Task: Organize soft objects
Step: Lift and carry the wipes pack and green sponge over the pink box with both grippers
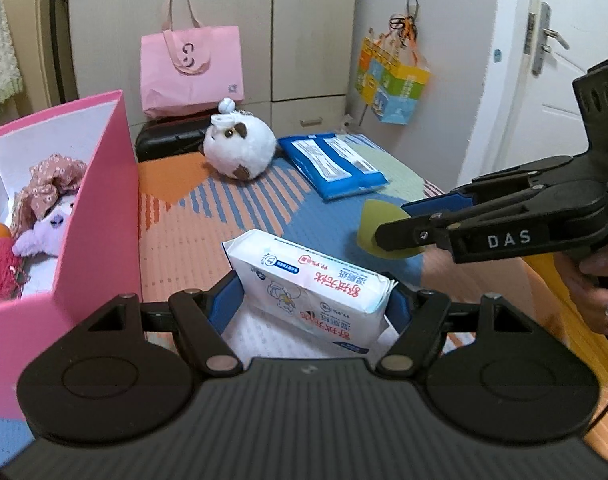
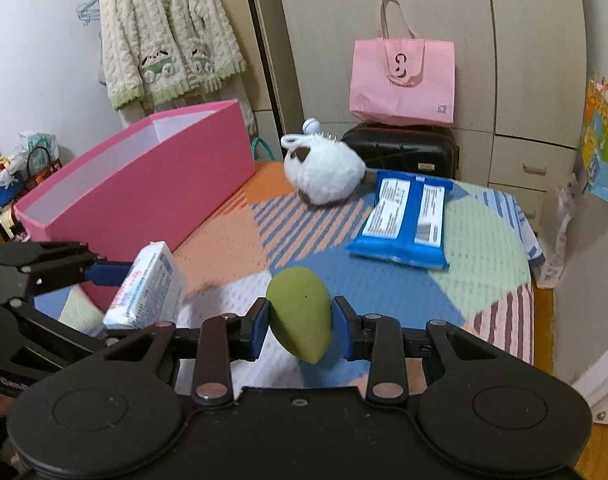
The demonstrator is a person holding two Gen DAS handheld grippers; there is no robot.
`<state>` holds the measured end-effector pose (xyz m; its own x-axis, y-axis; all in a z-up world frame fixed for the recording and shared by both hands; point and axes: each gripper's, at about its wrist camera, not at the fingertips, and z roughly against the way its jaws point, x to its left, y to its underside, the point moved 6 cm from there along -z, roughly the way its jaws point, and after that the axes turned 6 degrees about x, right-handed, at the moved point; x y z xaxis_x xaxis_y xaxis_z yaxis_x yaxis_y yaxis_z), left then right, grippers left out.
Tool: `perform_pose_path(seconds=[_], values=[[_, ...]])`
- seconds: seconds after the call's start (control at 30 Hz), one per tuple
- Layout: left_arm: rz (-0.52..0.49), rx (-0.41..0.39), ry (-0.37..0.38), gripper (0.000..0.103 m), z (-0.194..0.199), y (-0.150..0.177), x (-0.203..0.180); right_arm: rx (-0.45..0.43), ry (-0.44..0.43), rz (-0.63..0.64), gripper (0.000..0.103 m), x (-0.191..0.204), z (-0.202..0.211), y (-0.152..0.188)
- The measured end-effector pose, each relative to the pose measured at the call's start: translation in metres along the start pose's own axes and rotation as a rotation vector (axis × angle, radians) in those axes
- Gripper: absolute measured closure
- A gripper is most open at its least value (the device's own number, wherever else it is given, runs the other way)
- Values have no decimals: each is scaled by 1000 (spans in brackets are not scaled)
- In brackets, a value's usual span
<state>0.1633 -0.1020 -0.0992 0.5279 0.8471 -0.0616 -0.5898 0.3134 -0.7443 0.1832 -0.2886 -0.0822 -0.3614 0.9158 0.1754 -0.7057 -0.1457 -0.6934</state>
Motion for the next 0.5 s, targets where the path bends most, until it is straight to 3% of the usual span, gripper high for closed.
perform_pose_path(seconds=[0.5], values=[[-6, 112, 103, 31, 29, 27, 9, 68, 5, 35, 63, 44, 24, 31]])
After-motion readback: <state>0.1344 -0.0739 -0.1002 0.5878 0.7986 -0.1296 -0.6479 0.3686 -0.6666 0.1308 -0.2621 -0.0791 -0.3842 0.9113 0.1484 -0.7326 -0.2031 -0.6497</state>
